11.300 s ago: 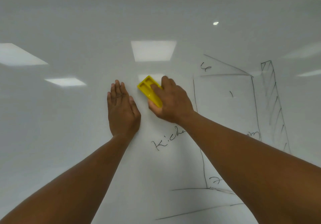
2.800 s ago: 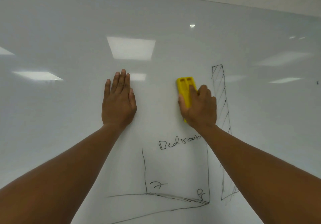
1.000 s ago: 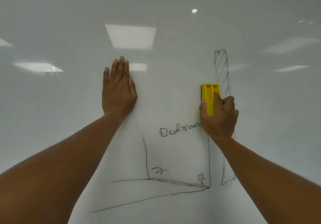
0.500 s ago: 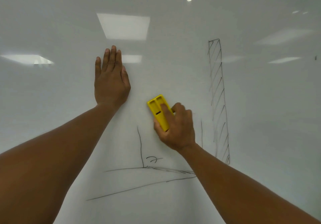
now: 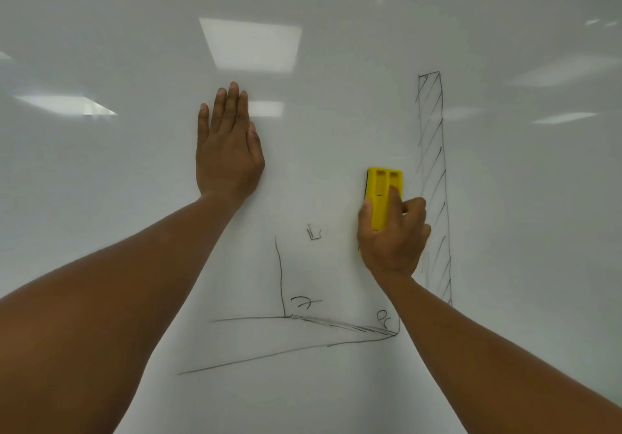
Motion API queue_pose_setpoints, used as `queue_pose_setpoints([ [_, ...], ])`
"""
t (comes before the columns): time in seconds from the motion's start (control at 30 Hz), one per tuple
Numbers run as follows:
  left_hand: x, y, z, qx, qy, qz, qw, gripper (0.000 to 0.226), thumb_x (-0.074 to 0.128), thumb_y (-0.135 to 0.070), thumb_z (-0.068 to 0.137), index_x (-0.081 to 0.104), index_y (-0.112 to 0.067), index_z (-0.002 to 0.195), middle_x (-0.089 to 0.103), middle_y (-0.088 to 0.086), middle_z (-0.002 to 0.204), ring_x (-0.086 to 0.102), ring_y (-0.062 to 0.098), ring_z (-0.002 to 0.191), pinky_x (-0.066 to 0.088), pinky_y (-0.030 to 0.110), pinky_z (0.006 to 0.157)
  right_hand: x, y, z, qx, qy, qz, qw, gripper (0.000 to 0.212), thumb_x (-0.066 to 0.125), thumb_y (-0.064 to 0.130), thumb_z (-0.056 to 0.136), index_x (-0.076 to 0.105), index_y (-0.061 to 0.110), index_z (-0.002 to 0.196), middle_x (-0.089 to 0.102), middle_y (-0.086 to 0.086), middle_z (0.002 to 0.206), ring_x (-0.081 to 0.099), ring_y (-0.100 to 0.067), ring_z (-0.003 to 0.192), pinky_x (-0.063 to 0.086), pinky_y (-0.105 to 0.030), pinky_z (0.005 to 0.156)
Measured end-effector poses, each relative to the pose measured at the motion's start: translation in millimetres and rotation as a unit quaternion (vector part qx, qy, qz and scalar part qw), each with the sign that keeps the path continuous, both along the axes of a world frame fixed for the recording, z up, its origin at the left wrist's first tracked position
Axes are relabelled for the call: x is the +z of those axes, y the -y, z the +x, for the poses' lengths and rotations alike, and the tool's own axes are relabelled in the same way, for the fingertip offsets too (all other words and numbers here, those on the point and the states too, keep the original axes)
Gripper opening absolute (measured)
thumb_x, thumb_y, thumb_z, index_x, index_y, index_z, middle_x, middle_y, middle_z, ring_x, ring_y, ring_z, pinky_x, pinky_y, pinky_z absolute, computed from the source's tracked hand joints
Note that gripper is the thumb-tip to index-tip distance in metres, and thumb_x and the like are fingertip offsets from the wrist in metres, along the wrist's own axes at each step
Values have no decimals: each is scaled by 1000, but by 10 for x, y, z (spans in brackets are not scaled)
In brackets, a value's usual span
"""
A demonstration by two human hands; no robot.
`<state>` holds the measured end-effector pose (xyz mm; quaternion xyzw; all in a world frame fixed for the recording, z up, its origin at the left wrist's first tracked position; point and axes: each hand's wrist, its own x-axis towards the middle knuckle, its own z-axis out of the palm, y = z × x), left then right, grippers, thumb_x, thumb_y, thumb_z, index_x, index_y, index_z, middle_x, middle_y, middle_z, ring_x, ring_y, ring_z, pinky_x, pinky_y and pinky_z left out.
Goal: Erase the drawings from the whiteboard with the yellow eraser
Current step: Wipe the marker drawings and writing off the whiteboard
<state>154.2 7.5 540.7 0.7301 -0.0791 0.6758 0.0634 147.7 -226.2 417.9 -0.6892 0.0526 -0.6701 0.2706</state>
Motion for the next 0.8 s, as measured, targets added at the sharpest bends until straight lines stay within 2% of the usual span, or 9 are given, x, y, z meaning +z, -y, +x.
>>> queue_pose_setpoints([
  [0.1,1,-5,7,0,3,-1,1000,54,23,-23,105,20,-9,158,16,5,166,10,18,154,1,38,126,-116,-58,21,6,41,-239,970,54,54,48,84,57,13,125,46,-12,91,48,-28,76,38,-36,68],
  [0.17,-1,-7,11,1,6,0,1000,54,23,-23,105,21,-8,157,17,6,166,11,18,154,2,39,126,-175,-75,20,43,63,-447,891,53,58,47,81,58,15,124,48,-10,91,49,-29,75,36,-37,68],
  [0.23,-4,-9,9,1,6,0,1000,54,24,-23,105,20,-9,157,17,6,166,11,18,154,2,38,126,-115,-59,4,53,64,-543,836,51,60,46,81,62,16,122,51,-9,92,47,-27,77,34,-37,69],
  [0.3,-9,-8,8,1,5,1,1000,54,23,-23,105,20,-9,158,17,6,166,10,18,154,1,38,126,-17,-27,9,38,66,-556,828,50,60,46,80,64,16,119,54,-10,92,48,-27,77,37,-37,69],
  [0.43,-20,-1,6,0,4,-1,1000,54,24,-22,105,21,-8,157,17,6,166,11,19,154,2,39,126,209,43,-49,4,37,-336,941,52,58,46,79,62,17,123,51,-12,89,51,-29,75,40,-37,67],
  [0.5,-22,4,2,0,6,-3,1000,54,25,-22,105,21,-8,157,17,6,166,12,19,154,2,39,126,247,8,-67,4,33,-298,954,53,61,45,78,62,17,122,50,-12,89,49,-29,76,38,-37,67],
  [0.57,-21,4,1,3,4,-1,1000,54,24,-22,105,21,-8,157,17,6,166,12,20,154,3,40,126,173,-52,-52,21,46,-430,901,55,62,46,75,62,18,121,51,-12,91,51,-31,78,38,-37,69],
  [0.7,-32,0,-8,-1,6,1,1000,54,23,-23,106,20,-9,158,17,5,166,11,19,154,2,39,126,-72,-226,-56,80,35,-677,731,50,62,50,75,62,21,116,50,-8,96,45,-25,80,37,-36,71],
  [0.8,-46,-10,-12,-7,9,2,1000,54,24,-22,106,21,-9,157,18,5,165,12,19,154,2,38,126,-95,-223,-41,75,34,-678,730,50,62,51,76,62,22,116,50,-8,96,45,-24,79,38,-37,71],
])
